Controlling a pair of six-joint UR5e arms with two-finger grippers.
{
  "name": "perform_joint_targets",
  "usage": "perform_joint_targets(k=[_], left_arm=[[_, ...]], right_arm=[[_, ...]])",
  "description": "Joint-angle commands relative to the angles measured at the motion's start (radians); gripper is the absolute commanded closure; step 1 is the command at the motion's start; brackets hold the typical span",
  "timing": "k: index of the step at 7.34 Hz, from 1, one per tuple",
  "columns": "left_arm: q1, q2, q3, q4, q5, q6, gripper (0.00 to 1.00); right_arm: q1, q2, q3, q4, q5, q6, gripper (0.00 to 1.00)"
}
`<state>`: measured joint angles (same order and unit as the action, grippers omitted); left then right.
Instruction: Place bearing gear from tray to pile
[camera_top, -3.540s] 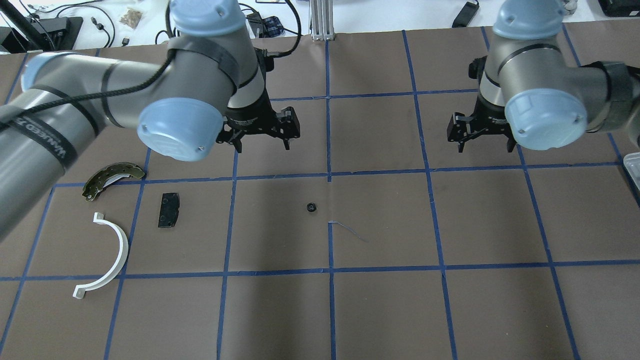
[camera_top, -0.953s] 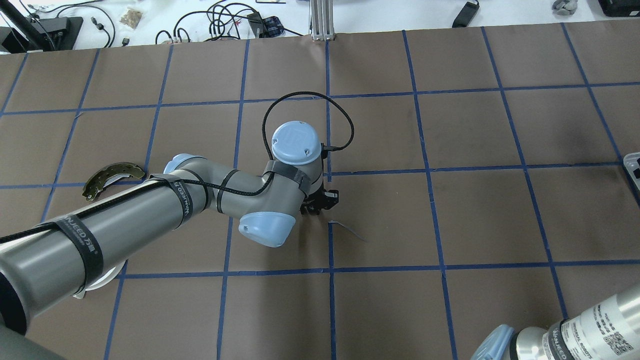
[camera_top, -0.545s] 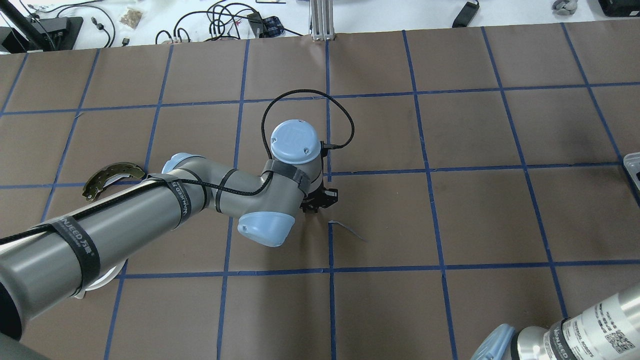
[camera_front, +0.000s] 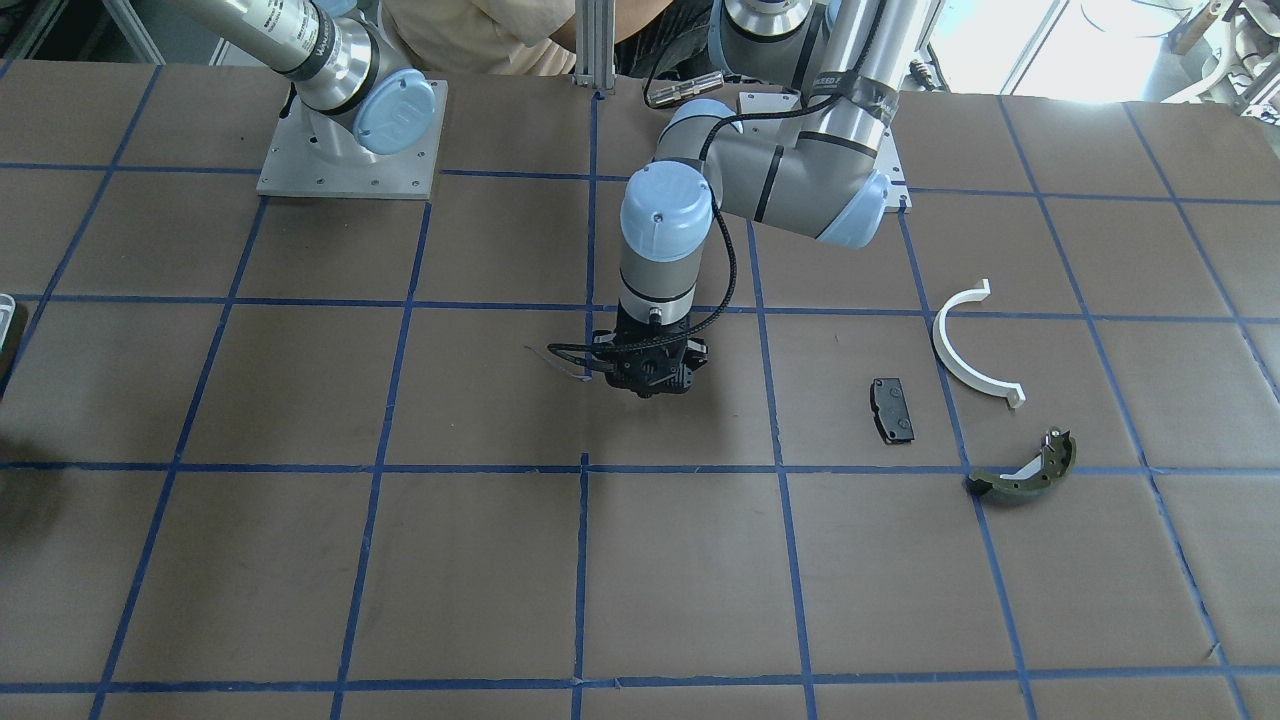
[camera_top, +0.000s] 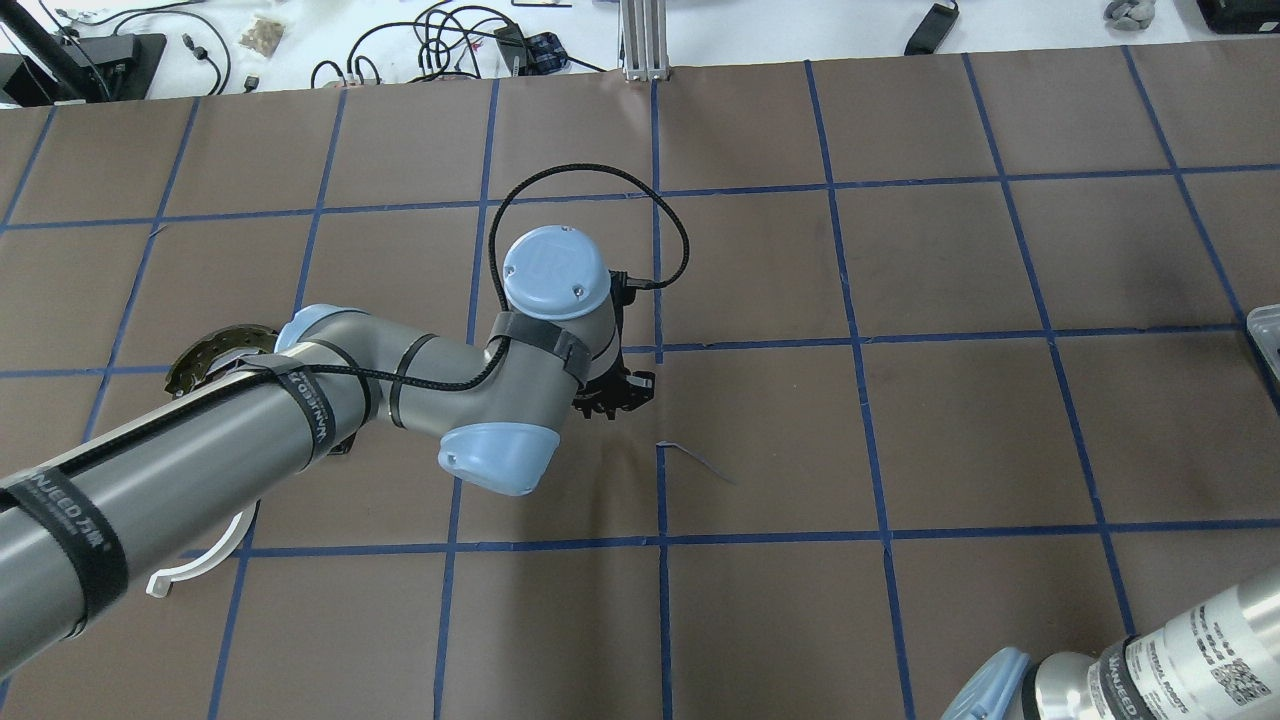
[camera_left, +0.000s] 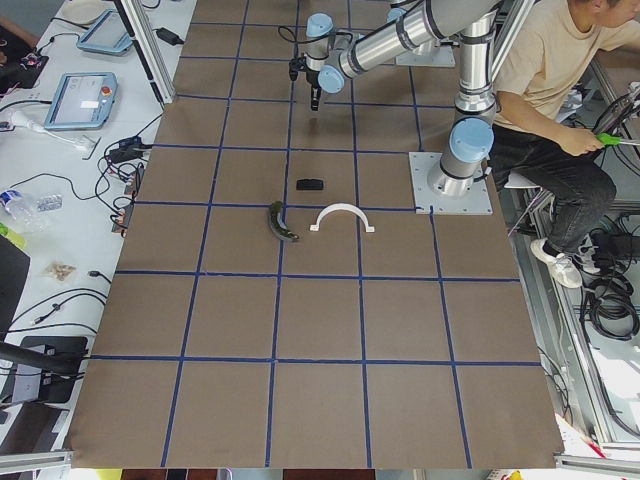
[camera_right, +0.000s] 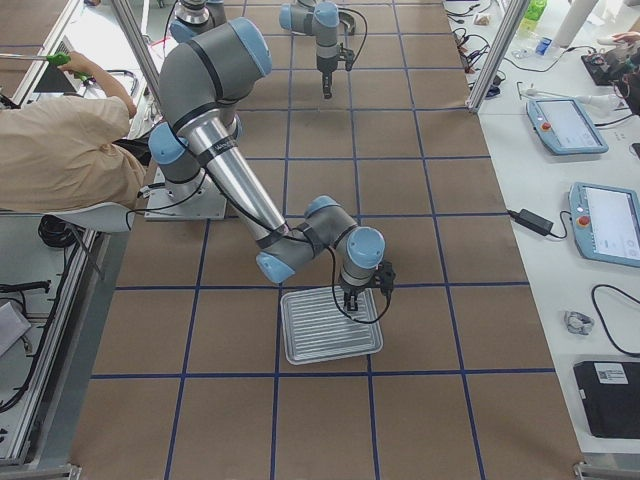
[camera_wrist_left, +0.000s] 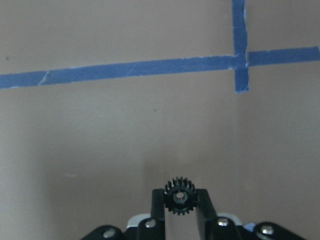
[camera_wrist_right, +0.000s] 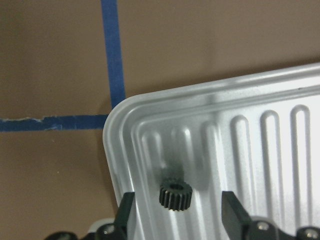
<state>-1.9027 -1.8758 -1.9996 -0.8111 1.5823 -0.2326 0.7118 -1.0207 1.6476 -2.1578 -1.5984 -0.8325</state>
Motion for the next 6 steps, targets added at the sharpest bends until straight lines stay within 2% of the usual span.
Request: perform_joint_targets(k=[1, 3, 4, 5, 6], left_arm=[[0.11, 0.113, -0.098, -0.026, 0.001, 0.09, 1.0], [0.224, 0.214, -0.146, -0.126, 0.018, 0.256, 1.0], [0.316, 0.263, -0.195, -0.131, 0.021, 0.344, 1.0], [0.406, 0.3, -0.238, -0.129, 0.021, 0.451, 1.0], [0.51, 0.328, -0.255, -0.131, 0.022, 0.52, 1.0]], right_arm=[[-0.003, 0.004, 0.0, -0.001, 0.0, 0.003, 0.43], [-0.003, 0.007, 0.001, -0.001, 0.003, 0.004, 0.45], [-0.003, 0.007, 0.0, 0.001, 0.005, 0.003, 0.48], [-0.005, 0.005, 0.0, 0.001, 0.005, 0.001, 0.61], [-0.005, 0.005, 0.0, 0.001, 0.003, 0.001, 0.68]])
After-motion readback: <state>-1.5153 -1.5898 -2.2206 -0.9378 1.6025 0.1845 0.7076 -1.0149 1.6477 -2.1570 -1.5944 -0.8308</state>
